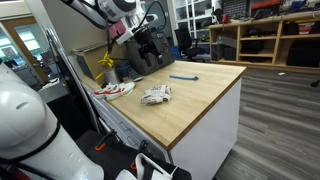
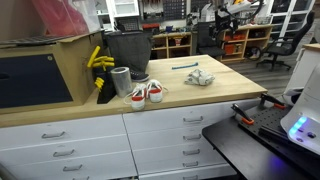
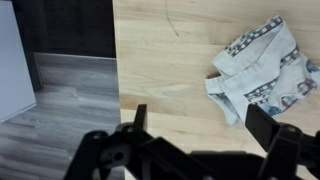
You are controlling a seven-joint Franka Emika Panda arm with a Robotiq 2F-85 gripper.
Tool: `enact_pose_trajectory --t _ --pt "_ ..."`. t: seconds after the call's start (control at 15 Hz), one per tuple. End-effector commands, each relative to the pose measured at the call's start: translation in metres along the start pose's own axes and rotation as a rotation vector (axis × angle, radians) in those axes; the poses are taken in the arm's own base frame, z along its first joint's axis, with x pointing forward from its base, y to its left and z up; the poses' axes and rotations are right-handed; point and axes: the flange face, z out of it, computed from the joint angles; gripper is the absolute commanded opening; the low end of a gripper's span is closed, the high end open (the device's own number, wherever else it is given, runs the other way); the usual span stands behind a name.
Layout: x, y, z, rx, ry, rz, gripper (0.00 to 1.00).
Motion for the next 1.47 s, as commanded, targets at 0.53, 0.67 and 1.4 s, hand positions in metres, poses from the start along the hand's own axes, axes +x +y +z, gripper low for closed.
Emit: enact_pose_trajectory --t 0.53,0.67,1.4 --pt "0.067 -0.028 0.101 0.058 -0.432 0.126 1.0" --pt "0.078 -0.025 0.11 0.068 -0.465 0.148 1.0" --pt "0.099 0.031 0.152 -0.146 -0.445 0.488 1.0"
